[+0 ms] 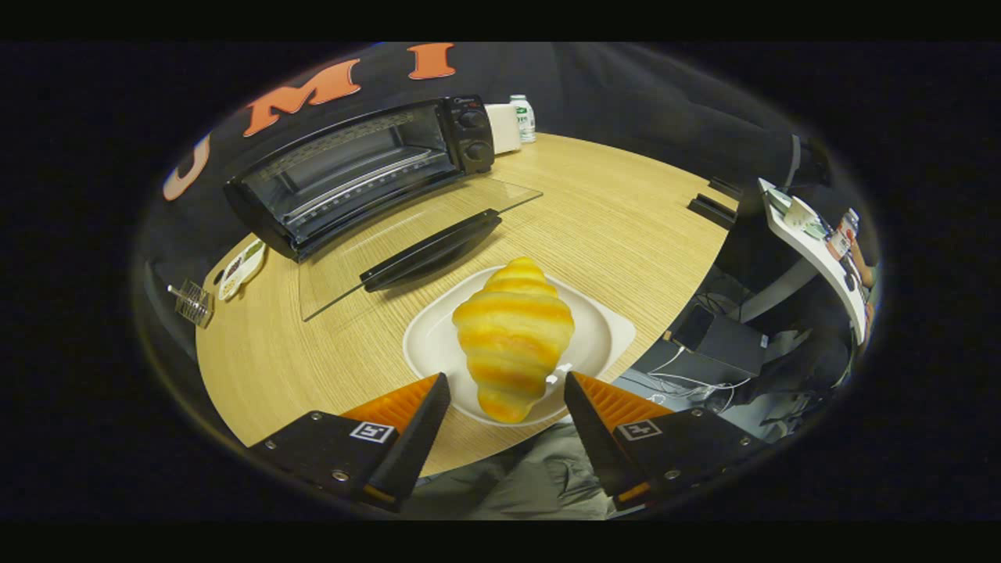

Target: Open the toaster oven, put the food inside, and close the toaster oven door.

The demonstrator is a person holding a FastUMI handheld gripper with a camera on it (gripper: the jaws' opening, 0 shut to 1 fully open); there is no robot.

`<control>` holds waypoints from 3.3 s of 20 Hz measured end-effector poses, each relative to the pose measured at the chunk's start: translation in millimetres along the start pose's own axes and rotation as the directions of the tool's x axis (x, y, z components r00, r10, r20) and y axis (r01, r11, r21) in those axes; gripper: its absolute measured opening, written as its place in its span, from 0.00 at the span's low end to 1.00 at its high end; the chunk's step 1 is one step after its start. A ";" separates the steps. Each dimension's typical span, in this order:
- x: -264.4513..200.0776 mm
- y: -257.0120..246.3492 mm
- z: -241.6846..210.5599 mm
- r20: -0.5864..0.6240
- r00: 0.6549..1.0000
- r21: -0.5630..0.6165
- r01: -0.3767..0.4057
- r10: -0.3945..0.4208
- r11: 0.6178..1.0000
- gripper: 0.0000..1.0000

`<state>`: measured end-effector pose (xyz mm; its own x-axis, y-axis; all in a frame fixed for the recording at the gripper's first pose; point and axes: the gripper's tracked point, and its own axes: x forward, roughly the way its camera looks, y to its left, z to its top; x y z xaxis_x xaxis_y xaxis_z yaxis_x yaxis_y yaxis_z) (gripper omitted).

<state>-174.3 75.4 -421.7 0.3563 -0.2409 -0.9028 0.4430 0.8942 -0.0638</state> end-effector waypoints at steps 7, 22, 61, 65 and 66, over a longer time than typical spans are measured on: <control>10.7 0.5 2.7 -0.017 1.000 0.009 0.009 -0.009 1.000 0.84; -25.3 1.4 30.4 0.030 0.993 0.073 -0.118 0.116 0.990 0.41; 37.8 217.8 215.8 0.280 0.683 0.368 -0.725 0.674 0.582 0.40; 44.1 231.1 221.1 0.280 0.679 0.369 -0.729 0.679 0.576 0.40; 45.3 233.9 223.2 0.281 0.677 0.372 -0.730 0.680 0.574 0.40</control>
<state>129.1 189.4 -382.7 0.7734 0.3390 -0.5357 0.3000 0.5487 0.7804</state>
